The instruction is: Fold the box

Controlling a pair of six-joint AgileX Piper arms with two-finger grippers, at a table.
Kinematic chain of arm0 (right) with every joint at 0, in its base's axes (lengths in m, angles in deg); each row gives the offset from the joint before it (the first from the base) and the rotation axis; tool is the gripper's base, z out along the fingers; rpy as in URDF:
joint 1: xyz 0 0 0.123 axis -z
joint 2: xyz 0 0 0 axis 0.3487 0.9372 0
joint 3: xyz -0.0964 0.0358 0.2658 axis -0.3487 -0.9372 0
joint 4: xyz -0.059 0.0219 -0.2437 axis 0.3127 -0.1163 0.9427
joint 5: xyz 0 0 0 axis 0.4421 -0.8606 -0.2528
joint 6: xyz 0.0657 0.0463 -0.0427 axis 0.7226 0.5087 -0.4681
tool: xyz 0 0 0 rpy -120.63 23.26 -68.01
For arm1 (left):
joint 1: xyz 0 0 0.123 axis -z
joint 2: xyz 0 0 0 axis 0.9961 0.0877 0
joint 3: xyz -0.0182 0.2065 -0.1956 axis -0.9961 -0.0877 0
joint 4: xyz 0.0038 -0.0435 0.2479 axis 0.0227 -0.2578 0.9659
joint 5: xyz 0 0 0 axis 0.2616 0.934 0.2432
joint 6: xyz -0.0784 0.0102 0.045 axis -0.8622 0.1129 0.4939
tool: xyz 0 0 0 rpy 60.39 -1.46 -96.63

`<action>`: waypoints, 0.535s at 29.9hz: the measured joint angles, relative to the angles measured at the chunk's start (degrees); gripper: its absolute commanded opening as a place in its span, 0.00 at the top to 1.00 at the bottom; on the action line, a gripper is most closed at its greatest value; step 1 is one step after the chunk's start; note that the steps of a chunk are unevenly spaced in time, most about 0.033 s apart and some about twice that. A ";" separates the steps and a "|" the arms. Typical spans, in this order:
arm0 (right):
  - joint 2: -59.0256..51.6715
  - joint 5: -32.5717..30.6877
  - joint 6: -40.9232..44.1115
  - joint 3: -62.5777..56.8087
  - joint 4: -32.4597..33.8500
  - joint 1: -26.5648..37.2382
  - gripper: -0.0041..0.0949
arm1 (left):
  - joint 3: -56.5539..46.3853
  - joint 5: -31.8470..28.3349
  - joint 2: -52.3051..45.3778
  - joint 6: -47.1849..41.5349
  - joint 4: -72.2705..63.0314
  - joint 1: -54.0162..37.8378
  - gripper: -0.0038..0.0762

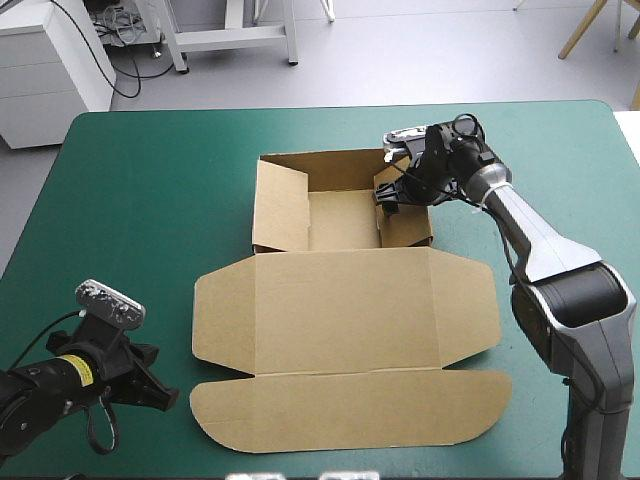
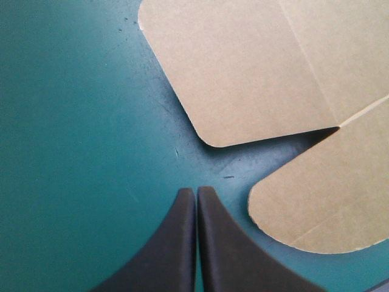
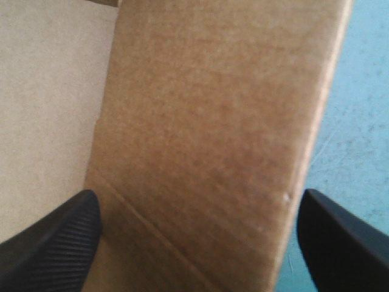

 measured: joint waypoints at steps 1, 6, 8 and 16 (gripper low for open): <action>0.25 0.07 0.00 0.00 0.00 0.00 0.53 | 0.00 0.16 0.00 0.00 0.00 0.00 0.96; 0.36 0.48 0.99 0.00 0.17 0.00 0.96 | 0.00 0.70 0.00 0.00 0.00 0.00 0.96; 0.36 0.65 0.99 0.00 0.52 0.12 0.97 | 0.00 0.83 0.00 0.00 0.00 0.00 0.96; -0.10 0.52 1.50 3.03 1.81 1.04 0.98 | -0.04 0.83 0.00 0.00 0.00 0.00 0.96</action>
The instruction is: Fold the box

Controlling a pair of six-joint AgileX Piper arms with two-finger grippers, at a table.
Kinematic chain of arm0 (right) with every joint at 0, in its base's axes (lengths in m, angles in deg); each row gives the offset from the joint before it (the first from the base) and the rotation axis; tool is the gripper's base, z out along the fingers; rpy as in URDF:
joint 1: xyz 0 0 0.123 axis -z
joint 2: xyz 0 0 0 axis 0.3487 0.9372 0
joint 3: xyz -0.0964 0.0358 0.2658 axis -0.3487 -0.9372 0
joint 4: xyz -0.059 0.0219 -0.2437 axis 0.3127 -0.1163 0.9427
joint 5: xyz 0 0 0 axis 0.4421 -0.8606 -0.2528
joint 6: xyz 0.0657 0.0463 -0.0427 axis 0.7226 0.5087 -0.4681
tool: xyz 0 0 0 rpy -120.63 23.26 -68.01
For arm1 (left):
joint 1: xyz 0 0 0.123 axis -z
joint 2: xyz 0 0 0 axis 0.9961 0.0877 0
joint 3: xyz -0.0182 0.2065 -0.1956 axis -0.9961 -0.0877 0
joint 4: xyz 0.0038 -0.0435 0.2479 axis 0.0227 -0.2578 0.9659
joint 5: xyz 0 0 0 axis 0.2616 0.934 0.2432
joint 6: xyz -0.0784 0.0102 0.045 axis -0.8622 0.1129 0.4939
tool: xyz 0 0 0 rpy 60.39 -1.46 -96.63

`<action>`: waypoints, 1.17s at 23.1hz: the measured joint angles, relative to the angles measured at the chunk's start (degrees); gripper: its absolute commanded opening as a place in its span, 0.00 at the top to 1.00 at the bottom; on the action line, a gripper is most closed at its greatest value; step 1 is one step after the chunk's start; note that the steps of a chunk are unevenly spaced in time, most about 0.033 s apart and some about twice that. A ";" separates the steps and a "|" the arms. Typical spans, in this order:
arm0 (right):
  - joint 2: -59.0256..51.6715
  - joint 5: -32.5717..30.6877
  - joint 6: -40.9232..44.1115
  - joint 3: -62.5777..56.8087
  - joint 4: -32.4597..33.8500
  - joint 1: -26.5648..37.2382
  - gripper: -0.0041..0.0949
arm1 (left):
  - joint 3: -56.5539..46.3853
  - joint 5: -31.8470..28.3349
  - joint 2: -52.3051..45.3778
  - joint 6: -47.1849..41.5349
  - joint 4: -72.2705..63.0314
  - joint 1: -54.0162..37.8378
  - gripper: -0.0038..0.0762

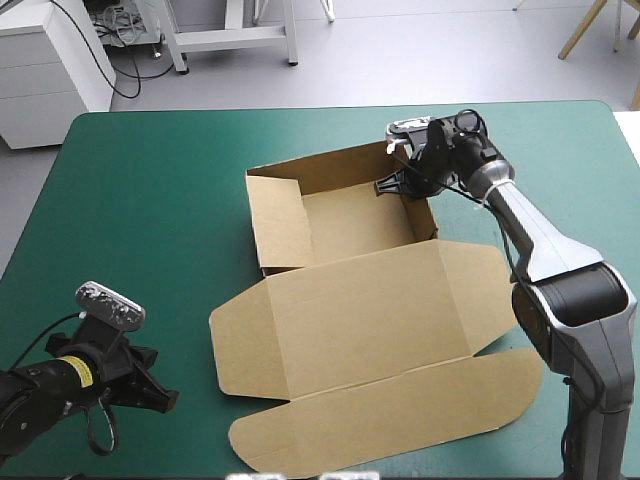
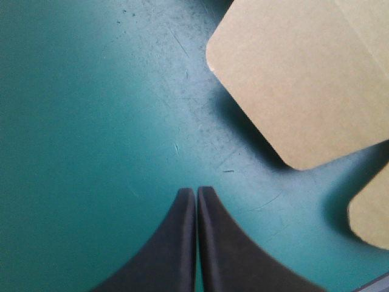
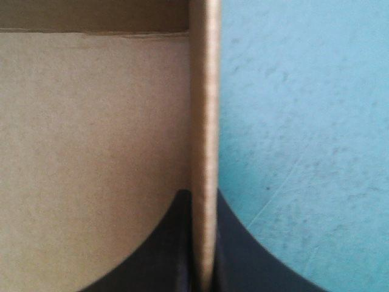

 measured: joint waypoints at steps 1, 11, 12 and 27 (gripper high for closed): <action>-0.30 -0.13 -0.14 0.70 0.15 0.50 0.98 | 0.00 0.06 0.00 0.00 0.00 0.00 0.96; -6.76 -1.44 -2.11 5.33 3.01 16.97 0.98 | 0.00 1.76 0.00 0.00 0.00 0.00 0.96; -6.88 -2.28 -2.20 5.33 3.09 21.10 0.98 | 0.00 1.76 0.00 0.00 0.00 0.00 0.96; -6.88 -2.49 -6.10 5.27 0.63 44.68 0.45 | -0.07 2.05 0.00 -0.60 2.63 0.00 0.96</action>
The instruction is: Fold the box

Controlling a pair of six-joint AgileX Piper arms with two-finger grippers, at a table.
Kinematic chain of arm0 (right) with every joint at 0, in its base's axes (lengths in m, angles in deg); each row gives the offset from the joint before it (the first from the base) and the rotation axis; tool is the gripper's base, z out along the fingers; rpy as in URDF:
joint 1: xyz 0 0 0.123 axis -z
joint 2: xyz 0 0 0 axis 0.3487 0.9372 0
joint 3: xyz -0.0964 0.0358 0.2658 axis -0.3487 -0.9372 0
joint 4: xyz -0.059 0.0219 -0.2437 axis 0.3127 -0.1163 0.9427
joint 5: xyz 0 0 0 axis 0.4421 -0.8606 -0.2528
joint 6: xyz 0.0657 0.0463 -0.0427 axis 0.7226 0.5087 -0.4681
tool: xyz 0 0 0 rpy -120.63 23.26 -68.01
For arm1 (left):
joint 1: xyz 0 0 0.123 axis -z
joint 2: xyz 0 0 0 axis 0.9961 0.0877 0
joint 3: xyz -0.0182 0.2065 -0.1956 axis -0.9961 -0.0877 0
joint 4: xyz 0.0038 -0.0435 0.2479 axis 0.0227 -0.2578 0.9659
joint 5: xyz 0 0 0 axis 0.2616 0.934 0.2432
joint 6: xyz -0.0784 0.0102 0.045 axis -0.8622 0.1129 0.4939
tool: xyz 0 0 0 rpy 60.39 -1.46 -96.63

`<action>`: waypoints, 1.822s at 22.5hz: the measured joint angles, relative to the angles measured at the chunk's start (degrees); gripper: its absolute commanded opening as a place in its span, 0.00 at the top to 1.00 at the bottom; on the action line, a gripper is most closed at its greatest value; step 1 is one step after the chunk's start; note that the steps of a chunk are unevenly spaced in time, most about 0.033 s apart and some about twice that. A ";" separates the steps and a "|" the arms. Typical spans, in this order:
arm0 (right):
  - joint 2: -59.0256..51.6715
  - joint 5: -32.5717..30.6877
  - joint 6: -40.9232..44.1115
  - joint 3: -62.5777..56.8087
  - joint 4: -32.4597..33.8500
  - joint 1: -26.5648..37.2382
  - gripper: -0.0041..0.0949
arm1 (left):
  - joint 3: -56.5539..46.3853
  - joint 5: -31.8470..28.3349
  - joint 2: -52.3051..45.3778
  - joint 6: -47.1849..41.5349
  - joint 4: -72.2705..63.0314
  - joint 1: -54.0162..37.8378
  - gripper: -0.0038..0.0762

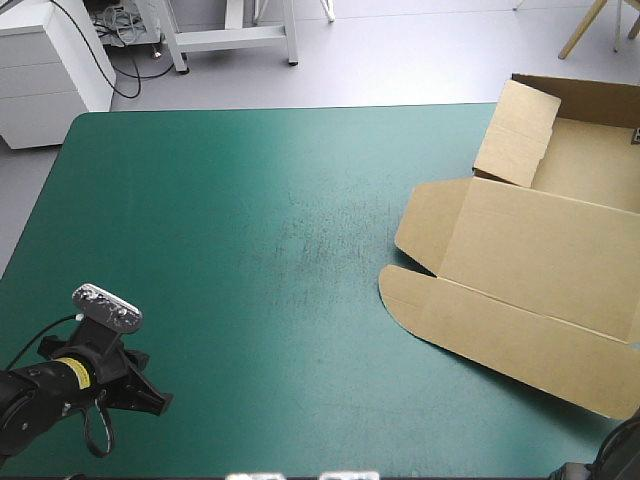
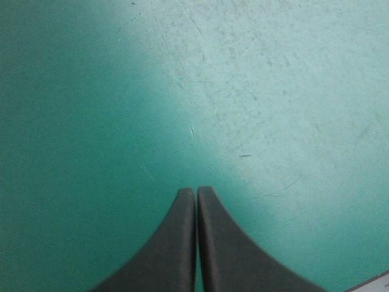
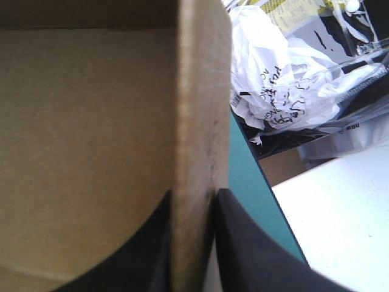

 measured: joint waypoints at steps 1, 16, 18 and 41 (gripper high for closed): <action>0.00 0.14 -0.83 0.00 -1.43 0.39 0.36 | 0.00 0.12 0.00 0.00 0.00 0.00 0.96; -4.43 -4.18 -5.83 0.05 -11.95 0.53 0.96 | 0.00 0.00 0.00 0.00 1.57 0.00 0.96; -5.56 -5.80 -7.39 0.05 -16.39 0.20 0.96 | 0.00 -1.02 0.00 0.00 3.27 0.00 0.96; -58.18 6.12 -15.12 -57.48 -14.94 -26.96 0.96 | -2.40 -5.86 -12.98 1.29 2.28 0.00 0.96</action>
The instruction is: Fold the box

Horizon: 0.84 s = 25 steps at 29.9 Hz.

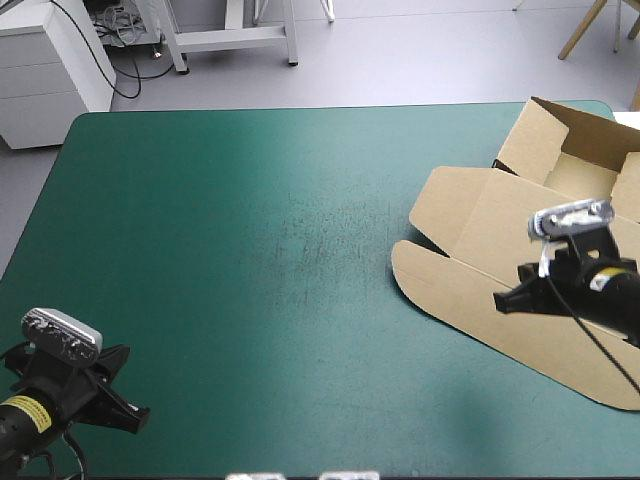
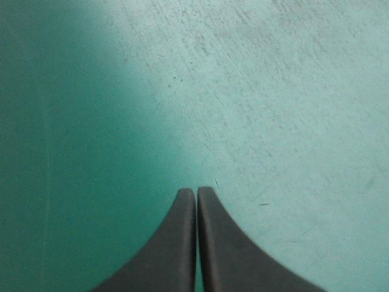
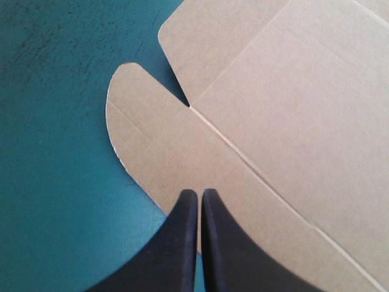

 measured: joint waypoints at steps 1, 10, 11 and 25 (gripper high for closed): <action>-2.58 0.09 0.00 -2.24 0.00 0.00 0.96 | -0.79 0.04 -0.53 0.00 -0.16 0.00 0.96; -21.94 -0.99 0.40 -18.84 0.00 0.00 0.96 | -9.61 -0.35 -7.14 0.21 -2.06 0.00 0.96; -23.42 -1.14 0.57 -19.98 0.00 0.00 0.96 | -10.20 -0.35 -8.00 0.21 -2.26 0.00 0.96; -35.15 -2.59 2.61 -26.48 1.97 0.00 0.96 | -14.72 1.44 -13.69 0.37 -0.78 0.00 0.96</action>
